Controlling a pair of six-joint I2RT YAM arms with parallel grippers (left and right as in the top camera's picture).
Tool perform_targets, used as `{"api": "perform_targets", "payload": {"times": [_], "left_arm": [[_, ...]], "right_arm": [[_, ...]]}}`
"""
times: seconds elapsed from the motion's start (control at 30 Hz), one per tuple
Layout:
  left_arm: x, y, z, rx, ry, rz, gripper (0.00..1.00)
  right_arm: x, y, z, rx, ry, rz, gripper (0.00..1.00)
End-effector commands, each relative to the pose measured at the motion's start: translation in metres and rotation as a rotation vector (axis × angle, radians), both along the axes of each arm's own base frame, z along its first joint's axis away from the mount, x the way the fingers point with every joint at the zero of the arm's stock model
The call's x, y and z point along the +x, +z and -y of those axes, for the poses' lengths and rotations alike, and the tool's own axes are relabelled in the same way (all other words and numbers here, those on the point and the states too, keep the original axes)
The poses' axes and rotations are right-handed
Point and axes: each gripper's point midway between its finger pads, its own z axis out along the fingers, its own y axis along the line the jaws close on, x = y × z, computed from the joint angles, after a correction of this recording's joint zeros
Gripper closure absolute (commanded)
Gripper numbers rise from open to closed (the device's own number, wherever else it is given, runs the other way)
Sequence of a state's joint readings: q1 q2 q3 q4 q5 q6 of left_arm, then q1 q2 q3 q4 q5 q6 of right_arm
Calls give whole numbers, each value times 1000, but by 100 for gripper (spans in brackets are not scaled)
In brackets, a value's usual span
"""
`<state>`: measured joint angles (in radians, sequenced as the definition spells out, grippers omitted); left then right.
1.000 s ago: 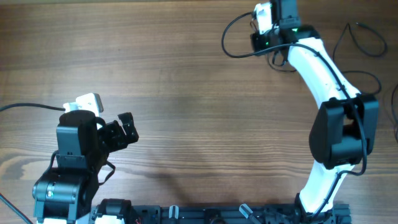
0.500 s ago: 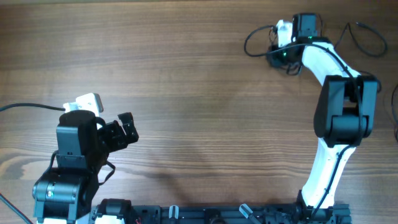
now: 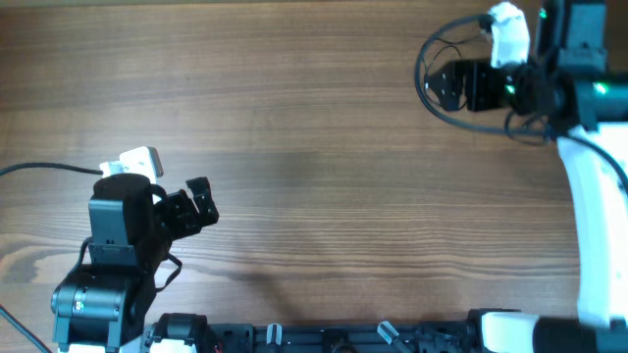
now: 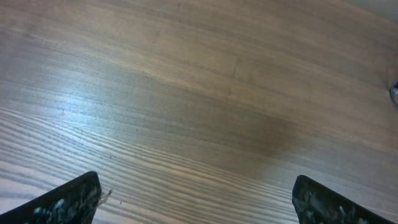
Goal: Untangle cables
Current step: 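Release the cable at the top right and pull the right gripper back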
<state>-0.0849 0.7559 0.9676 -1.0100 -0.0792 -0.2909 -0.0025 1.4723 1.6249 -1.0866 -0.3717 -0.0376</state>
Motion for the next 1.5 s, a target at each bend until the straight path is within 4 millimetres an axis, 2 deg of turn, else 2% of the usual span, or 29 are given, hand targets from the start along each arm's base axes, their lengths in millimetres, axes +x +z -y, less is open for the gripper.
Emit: {"api": "perform_targets", "payload": {"times": [0.0,0.13,0.3,0.43,0.53,0.67,1.03,1.23,1.47], "left_arm": [[0,1,-3,2,16,4,0],[0,1,-3,2,16,4,0],[0,1,-3,2,16,4,0],[0,1,-3,2,15,4,0],[0,1,-3,2,16,4,0],[0,1,-3,2,16,4,0],[0,1,-3,2,16,4,0],[0,1,-3,2,15,4,0],[0,1,-3,2,16,4,0]], "right_arm": [[-41,17,-5,103,-106,-79,0],[-73,23,-4,108,-125,-119,0],[-111,50,-3,107,-115,-9,0],[-148,59,-3,135,-142,30,0],[-165,65,-3,142,-148,60,0],[-169,59,17,52,-228,62,0],[-173,49,17,14,-192,33,0],[-165,40,20,13,-199,164,0],[-152,19,15,16,-146,378,0]]}}
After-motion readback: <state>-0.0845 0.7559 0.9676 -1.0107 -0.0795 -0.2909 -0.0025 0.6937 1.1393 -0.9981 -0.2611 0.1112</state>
